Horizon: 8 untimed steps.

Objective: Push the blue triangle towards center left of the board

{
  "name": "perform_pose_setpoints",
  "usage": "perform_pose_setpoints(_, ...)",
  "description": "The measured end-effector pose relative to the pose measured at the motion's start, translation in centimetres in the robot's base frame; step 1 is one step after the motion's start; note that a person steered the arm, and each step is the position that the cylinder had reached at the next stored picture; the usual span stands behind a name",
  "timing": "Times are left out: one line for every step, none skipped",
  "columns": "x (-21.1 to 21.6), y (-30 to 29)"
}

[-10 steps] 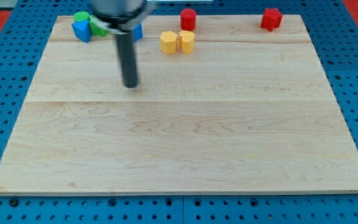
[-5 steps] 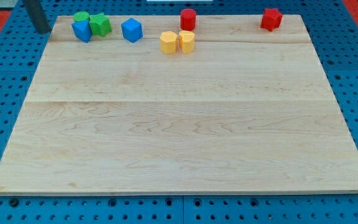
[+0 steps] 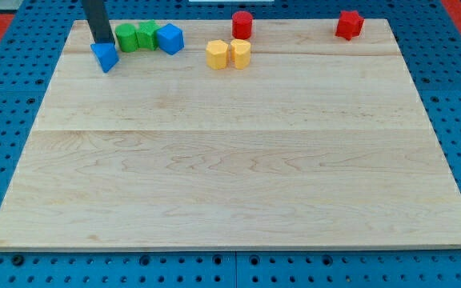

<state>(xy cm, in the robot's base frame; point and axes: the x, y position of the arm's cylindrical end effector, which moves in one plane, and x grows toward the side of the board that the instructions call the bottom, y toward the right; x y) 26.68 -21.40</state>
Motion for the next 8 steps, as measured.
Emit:
perform_pose_setpoints(2.9,0.0)
perform_pose_setpoints(7.2,0.0)
perform_pose_setpoints(11.9,0.0)
perform_pose_setpoints(13.1,0.0)
perform_pose_setpoints(12.6,0.0)
perform_pose_setpoints(12.5,1.7)
perform_pose_setpoints(9.6,2.4)
perform_pose_setpoints(5.5,-1.6)
